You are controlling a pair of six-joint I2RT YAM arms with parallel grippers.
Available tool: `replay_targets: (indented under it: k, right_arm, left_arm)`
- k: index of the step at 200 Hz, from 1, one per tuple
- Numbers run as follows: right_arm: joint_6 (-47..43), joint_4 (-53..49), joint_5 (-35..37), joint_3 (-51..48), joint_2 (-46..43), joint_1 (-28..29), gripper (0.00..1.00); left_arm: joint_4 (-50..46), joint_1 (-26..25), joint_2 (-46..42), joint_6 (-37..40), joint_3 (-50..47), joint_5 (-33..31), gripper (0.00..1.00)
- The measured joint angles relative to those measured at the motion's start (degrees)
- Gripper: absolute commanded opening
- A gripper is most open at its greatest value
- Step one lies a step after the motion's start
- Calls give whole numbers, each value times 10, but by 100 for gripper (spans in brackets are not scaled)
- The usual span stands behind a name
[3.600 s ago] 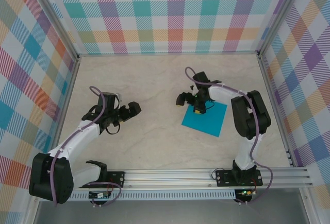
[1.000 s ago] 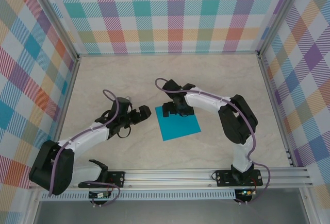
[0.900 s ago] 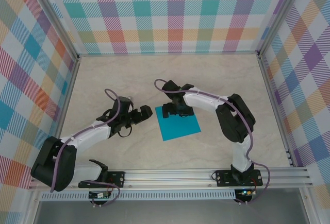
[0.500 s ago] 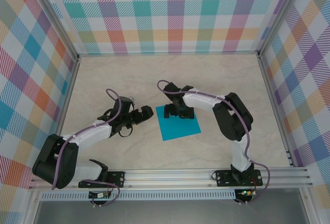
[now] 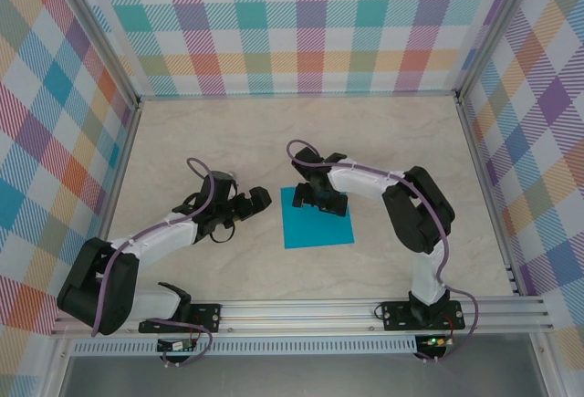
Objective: Fold a paper plane with a square sheet of paper (pick it up from the middle)
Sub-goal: Move the square sheet of paper to the center of the table, then fold the square sheet of paper in half at the center of the table.
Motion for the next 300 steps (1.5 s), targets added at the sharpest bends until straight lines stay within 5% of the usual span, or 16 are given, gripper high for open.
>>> replay_targets:
  k: [68, 129, 197, 300]
  right_arm:
    - [-114, 57, 15, -50, -106, 0, 100]
    - [-166, 31, -5, -33, -78, 0, 100]
    - [-182, -4, -37, 30, -11, 0, 100]
    - [-145, -55, -24, 57, 18, 0, 100]
  left_arm:
    - [-32, 0, -43, 1, 0, -2, 100]
    - [-48, 0, -137, 7, -18, -65, 100]
    - [-60, 8, -146, -15, -31, -85, 100]
    - [2, 9, 31, -2, 26, 12, 100]
